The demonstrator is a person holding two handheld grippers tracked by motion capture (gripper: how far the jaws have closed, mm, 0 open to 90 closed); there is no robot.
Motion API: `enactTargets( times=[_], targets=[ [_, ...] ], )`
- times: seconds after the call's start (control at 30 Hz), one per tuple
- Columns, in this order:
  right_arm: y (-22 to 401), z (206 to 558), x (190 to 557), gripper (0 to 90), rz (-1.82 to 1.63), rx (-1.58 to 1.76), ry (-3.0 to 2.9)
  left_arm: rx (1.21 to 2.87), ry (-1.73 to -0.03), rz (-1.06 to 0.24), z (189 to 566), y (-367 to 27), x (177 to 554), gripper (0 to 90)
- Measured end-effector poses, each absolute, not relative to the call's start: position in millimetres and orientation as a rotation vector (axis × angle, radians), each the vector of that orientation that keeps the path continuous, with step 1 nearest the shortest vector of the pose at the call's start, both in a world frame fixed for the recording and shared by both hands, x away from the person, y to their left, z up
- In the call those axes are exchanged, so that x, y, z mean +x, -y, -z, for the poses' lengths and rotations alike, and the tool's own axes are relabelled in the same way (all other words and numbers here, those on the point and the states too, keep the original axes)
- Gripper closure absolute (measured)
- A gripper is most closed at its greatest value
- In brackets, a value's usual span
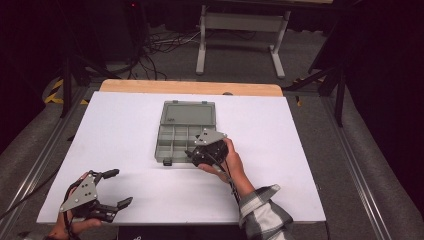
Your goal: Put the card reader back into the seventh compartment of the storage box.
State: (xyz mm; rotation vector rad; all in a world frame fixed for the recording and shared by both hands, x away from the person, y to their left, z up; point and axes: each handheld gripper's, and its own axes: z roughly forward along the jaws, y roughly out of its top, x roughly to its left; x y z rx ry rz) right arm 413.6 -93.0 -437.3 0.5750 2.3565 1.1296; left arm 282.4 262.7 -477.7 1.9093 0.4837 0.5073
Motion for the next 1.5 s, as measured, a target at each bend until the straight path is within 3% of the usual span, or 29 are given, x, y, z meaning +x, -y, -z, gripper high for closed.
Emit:
enactTargets(
  times=[0.33,0.67,1.5],
  targets=[
    [99.5,428.1,406.5,35.4,-1.186,0.571,-2.297,1.909,-0.486,-0.509,477.5,-262.5,282.4,7.7],
    [103.0,418.0,396.3,26.6,-1.220,0.536,-2.248,1.904,-0.489,-0.517,477.0,-263.6,282.4,7.8],
    [113.2,406.8,385.2,18.8,-1.217,0.550,-2.165,1.904,-0.488,-0.518,476.8,-263.7,282.0,7.5]
  ],
)
